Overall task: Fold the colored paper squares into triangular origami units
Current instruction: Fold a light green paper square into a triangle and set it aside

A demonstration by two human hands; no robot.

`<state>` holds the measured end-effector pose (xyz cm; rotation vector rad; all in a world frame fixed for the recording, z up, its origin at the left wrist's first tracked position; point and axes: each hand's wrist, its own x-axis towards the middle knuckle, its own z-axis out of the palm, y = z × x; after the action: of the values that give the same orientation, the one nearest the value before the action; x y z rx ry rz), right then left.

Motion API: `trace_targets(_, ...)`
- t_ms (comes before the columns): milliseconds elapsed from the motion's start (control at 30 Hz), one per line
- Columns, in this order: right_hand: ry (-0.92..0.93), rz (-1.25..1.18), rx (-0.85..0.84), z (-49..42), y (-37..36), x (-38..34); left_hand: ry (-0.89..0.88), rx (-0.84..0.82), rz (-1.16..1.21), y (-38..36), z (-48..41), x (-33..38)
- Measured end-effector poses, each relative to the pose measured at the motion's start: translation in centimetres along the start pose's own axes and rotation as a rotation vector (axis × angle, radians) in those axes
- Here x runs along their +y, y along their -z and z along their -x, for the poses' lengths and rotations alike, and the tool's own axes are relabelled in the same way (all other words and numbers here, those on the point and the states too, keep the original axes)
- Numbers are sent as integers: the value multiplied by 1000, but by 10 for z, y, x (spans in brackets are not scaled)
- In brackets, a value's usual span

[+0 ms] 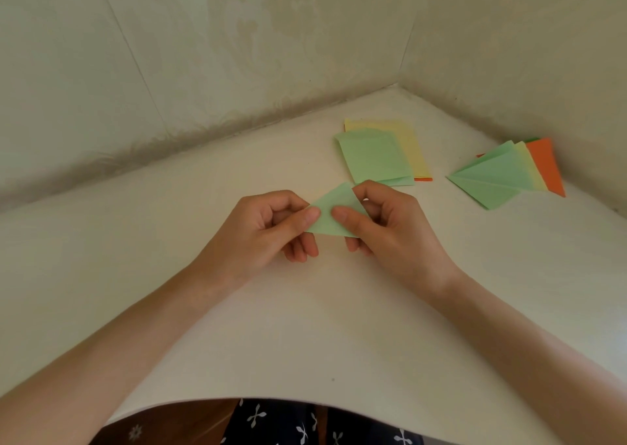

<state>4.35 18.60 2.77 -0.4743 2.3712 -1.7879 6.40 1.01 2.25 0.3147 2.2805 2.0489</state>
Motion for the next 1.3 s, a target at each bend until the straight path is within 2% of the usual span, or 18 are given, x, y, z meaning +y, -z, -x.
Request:
trace_targets(100, -70, -99, -53, 0, 1, -2, -41, -19, -90, 0, 1, -2)
trace_targets(267, -202, -219, -192, -3, 11, -8, -167, 93, -253, 3, 3, -7)
trace_targets(400, -203, -211, -166, -6, 27, -9, -182, 180, -231, 7, -1, -6)
trace_targets(533, -246, -192, -228, -7, 36, -7, -168, 169, -232, 6, -2, -7)
trace_targets(667, -235, -172, -219, -4, 44, -7, -122, 146, -146, 5, -7, -4)
trace_targets(933, -214, -152, 33, 13, 91, -8, -158, 63, -121, -32, -54, 13)
trace_targets(1067, -289, -135, 269, 40, 137, 10, -156, 140, -156, -39, -69, 5)
trace_targets(1200, -420, 107, 362, 49, 171, 28, -146, 24, -282, -52, -67, -5)
trace_targets(1300, -421, 411, 399, 37, 176, 32, -146, -20, -318, -59, -62, -4)
